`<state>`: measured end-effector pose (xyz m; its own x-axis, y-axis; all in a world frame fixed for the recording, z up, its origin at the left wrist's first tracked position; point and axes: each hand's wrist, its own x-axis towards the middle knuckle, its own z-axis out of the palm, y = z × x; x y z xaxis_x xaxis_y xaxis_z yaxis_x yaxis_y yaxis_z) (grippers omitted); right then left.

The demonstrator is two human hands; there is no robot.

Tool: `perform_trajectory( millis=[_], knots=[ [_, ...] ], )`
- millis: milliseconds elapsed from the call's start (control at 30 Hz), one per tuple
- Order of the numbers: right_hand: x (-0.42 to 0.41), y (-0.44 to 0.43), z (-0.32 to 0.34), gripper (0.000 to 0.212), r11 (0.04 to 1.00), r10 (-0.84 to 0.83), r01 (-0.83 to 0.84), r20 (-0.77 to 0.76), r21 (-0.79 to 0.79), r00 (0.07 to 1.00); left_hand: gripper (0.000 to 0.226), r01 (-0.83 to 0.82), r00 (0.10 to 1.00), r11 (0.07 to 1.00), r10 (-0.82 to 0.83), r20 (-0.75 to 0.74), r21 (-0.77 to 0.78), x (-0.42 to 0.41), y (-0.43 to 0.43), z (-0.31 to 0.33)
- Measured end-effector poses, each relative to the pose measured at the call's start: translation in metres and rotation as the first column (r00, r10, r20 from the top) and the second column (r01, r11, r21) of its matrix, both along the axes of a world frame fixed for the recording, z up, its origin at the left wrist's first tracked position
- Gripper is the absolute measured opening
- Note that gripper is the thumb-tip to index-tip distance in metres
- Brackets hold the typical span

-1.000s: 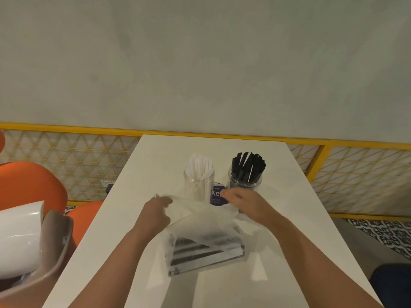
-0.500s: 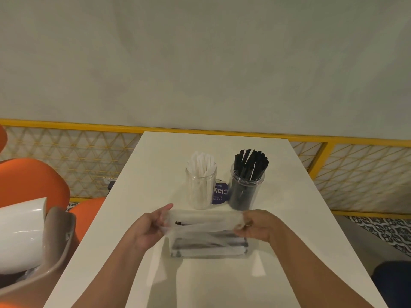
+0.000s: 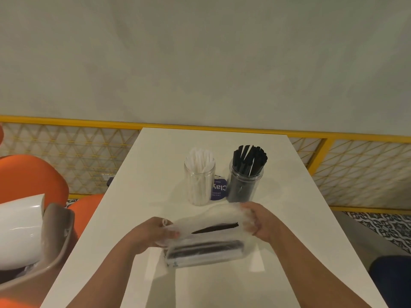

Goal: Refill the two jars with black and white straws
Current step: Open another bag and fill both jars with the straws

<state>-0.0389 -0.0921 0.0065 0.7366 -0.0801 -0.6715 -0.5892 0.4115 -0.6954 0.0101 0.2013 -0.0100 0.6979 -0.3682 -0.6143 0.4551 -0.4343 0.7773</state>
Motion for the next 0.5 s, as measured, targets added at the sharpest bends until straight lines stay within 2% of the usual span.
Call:
perform_trajectory(
  millis=[33,67,100,133,167,233,267,300,333,367,400,433,500],
  knots=[
    [-0.003,-0.001,0.003,0.021,0.983,0.159,-0.157,0.016,-0.097,0.987,0.029,-0.057,0.998,0.998,0.056,0.038,0.017,0.001,-0.001,0.0],
    [-0.006,-0.001,0.005,0.028,0.922,0.334,-0.325,0.008,-0.213,0.943,0.018,-0.128,0.99,0.992,0.128,0.057,0.008,0.002,-0.003,-0.001],
    [-0.009,-0.001,0.004,0.033,0.832,0.468,-0.447,-0.017,-0.328,0.884,0.011,-0.195,0.979,0.98,0.196,0.048,-0.026,0.003,-0.003,-0.001],
    [-0.011,-0.001,0.001,0.029,0.736,0.531,-0.497,-0.064,-0.46,0.845,0.008,-0.256,0.966,0.964,0.258,0.016,-0.066,0.004,-0.003,0.0],
    [-0.011,0.0,-0.002,0.019,0.665,0.513,-0.47,-0.102,-0.58,0.852,0.011,-0.318,0.948,0.941,0.316,-0.038,-0.116,0.007,-0.003,-0.003],
    [-0.009,0.0,-0.008,0.02,0.604,0.387,-0.366,-0.142,-0.708,0.911,0.026,-0.499,0.862,0.831,0.446,-0.242,-0.245,0.011,-0.002,-0.007],
    [-0.009,0.0,-0.011,0.021,0.659,0.31,-0.306,-0.122,-0.687,0.943,0.028,-0.603,0.788,0.74,0.494,-0.367,-0.298,0.012,-0.002,-0.007],
    [-0.008,0.001,-0.011,0.015,0.777,0.207,-0.209,-0.072,-0.594,0.976,0.026,-0.683,0.717,0.646,0.505,-0.48,-0.34,0.011,-0.002,-0.006],
    [-0.006,0.001,-0.011,0.01,0.903,0.088,-0.092,-0.03,-0.419,0.996,0.023,-0.73,0.67,0.566,0.483,-0.565,-0.382,0.007,-0.003,-0.001],
    [-0.005,0.0,-0.012,0.015,0.981,-0.028,0.026,-0.011,-0.193,1.0,0.024,-0.73,0.67,0.535,0.44,-0.598,-0.425,0.002,-0.005,0.005],
    [-0.004,-0.002,-0.014,0.022,0.989,-0.143,0.143,-0.015,0.025,0.99,0.027,-0.7,0.704,0.535,0.403,-0.585,-0.474,-0.004,-0.007,0.011],
    [-0.002,-0.005,-0.018,0.027,0.95,-0.248,0.252,-0.043,0.184,0.968,0.033,-0.676,0.727,0.531,0.363,-0.584,-0.511,-0.009,-0.008,0.011],
    [-0.002,-0.008,-0.025,0.026,0.872,-0.378,0.396,-0.118,0.286,0.918,0.041,-0.67,0.72,0.548,0.315,-0.618,-0.501,-0.012,-0.007,0.001]
  ],
)
